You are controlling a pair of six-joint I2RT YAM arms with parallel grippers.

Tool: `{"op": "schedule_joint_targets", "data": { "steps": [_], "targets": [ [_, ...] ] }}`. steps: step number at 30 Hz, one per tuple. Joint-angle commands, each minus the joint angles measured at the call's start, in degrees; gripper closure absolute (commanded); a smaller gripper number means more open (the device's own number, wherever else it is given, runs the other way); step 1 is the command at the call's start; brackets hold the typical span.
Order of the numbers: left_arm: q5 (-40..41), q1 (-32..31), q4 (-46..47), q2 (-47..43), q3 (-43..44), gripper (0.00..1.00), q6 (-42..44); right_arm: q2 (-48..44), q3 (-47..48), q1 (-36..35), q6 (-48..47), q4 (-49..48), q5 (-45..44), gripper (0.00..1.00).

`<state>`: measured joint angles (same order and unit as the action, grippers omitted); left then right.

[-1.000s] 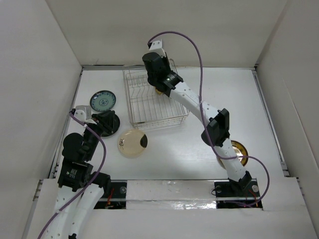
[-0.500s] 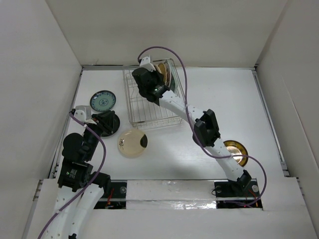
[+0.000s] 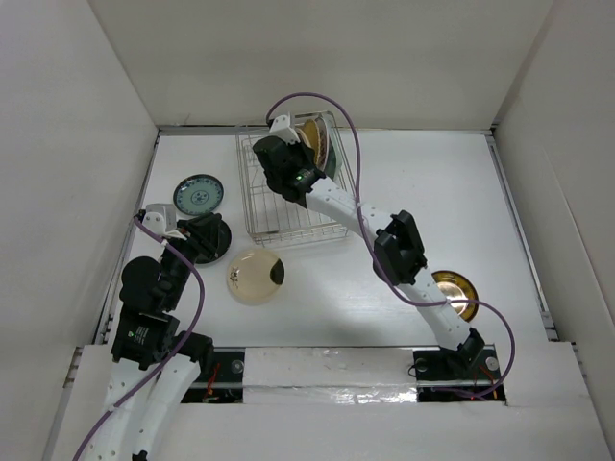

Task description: Load the plates into the dish rack

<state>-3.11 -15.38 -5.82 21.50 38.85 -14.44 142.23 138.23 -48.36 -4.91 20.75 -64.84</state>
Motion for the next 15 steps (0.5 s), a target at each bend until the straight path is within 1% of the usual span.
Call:
{"op": "schedule_joint_targets", "data": {
  "steps": [1,3,5,8,12,15],
  "targets": [
    [-0.93,-0.27,2.49,-0.40,0.35,0.85,-0.07,-4.15,-2.79,0.19,0.88,-4.57,-3.79,1.00],
    [-1.10,-0.27,2.57,-0.84,0.26,0.85,-0.15,-4.07,-2.01,0.19,-0.27,-5.63,-6.60,1.00],
    [-1.37,-0.27,2.75,-0.32,0.43,0.85,-0.15,-3.55,-1.57,0.19,-0.19,-5.98,-7.40,1.00],
    [-1.46,-0.27,2.57,-0.49,0.26,0.85,-0.15,-1.97,-1.22,0.19,-1.24,-8.97,-8.19,1.00],
    [-1.54,-0.80,2.66,0.04,0.44,0.85,-0.15,2.33,3.52,0.72,-2.82,-11.08,-9.34,1.00],
    [-1.54,-0.80,2.57,-0.23,0.35,0.85,-0.15,3.22,4.94,1.77,-3.97,-13.89,-9.60,1.00]
  ]
}}
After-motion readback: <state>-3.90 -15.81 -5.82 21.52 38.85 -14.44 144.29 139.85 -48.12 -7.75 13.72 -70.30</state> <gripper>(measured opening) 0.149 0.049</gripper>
